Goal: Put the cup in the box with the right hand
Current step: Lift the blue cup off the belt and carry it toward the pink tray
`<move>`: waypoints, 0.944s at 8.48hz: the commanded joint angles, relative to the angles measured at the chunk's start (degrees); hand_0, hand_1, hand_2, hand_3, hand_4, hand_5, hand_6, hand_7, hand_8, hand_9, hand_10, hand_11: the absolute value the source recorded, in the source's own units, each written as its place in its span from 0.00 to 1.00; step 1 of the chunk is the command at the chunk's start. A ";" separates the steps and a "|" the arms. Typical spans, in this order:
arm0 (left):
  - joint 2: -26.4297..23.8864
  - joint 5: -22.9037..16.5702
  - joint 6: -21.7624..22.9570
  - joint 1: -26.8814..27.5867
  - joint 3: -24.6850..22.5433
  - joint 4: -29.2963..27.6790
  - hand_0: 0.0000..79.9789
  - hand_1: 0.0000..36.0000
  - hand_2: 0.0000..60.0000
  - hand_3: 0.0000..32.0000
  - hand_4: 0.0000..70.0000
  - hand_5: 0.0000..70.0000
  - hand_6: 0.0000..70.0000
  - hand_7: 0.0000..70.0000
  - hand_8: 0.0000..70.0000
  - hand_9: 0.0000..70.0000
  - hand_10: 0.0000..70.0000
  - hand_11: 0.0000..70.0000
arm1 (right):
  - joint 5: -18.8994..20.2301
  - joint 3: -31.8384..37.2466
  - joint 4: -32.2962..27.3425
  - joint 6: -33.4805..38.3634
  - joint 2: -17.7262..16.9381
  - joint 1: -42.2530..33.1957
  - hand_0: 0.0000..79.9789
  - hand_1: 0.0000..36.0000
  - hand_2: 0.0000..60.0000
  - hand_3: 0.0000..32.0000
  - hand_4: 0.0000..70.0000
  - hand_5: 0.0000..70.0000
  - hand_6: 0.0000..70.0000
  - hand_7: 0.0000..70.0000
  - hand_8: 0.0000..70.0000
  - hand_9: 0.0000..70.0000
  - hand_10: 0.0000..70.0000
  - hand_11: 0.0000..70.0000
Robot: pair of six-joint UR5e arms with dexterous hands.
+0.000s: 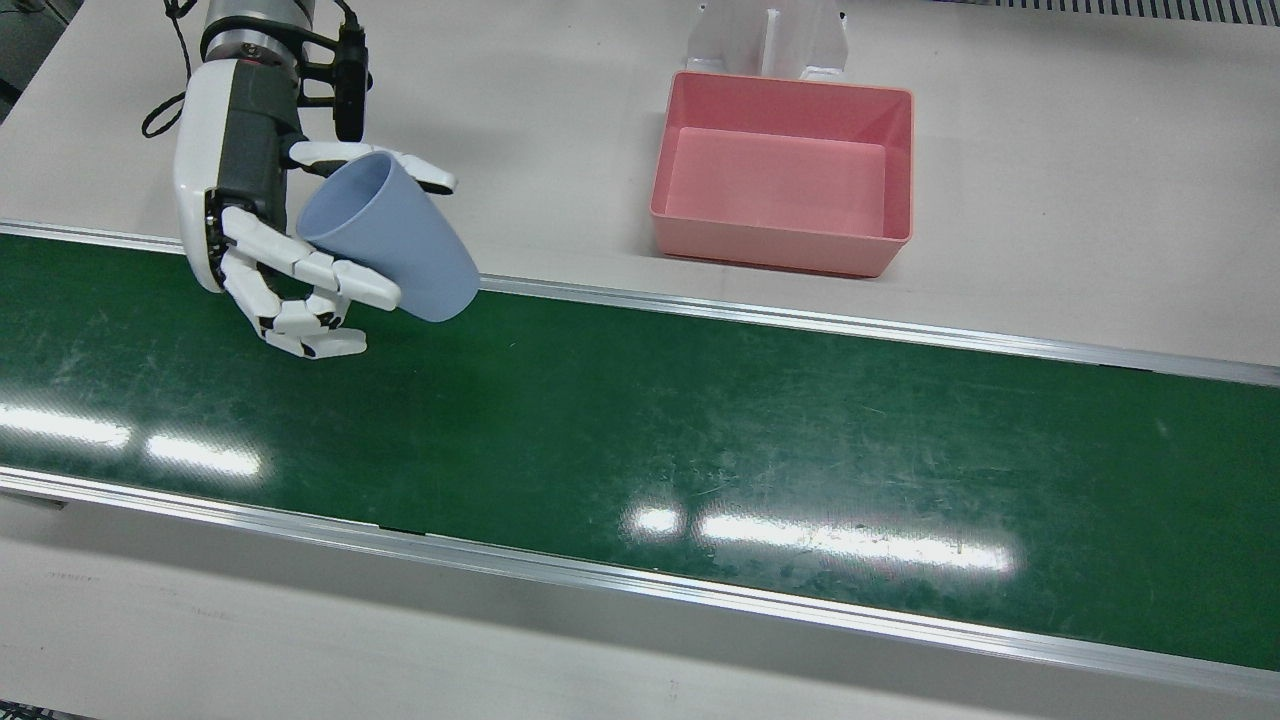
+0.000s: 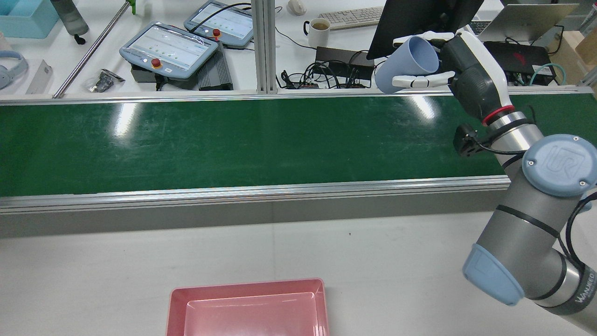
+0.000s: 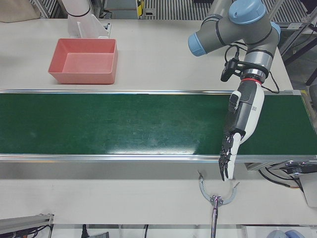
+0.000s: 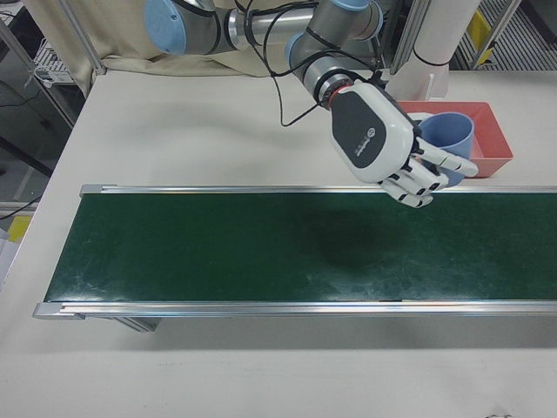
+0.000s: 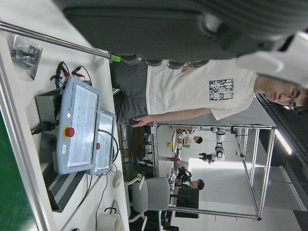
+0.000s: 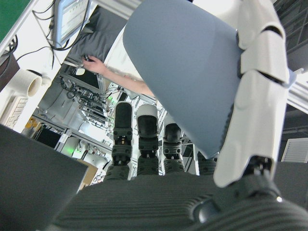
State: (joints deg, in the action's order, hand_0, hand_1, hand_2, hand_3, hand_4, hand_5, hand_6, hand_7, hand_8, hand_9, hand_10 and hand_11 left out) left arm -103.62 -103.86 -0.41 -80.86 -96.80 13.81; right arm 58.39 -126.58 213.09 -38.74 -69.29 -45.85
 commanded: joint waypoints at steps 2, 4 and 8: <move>0.00 0.06 0.06 0.00 -0.06 0.07 0.00 0.00 0.00 0.00 0.00 0.00 0.00 0.00 0.00 0.00 0.00 0.00 | 1.20 -7.09 -0.04 -10.02 2.13 15.14 0.63 0.51 0.36 0.00 0.52 0.13 0.50 1.00 0.58 0.93 0.40 0.59; 0.00 0.06 0.06 0.00 -0.06 0.08 0.00 0.00 0.00 0.00 0.00 0.00 0.00 0.00 0.00 0.00 0.00 0.00 | 0.59 -7.54 -0.13 -18.09 3.89 24.80 0.61 0.44 0.34 0.00 0.50 0.13 0.52 1.00 0.61 0.96 0.45 0.65; 0.00 0.06 0.06 0.00 0.03 0.08 0.00 0.00 0.00 0.00 0.00 0.00 0.00 0.00 0.00 0.00 0.00 0.00 | -4.67 -3.35 -1.01 -27.62 3.73 38.72 0.61 0.42 0.30 0.00 0.46 0.13 0.52 1.00 0.61 0.96 0.46 0.66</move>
State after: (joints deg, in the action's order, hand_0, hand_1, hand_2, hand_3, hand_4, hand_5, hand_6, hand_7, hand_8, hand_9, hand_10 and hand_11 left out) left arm -103.62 -103.85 -0.35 -80.86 -96.85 13.89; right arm 57.38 -133.46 212.45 -63.21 -65.03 -13.08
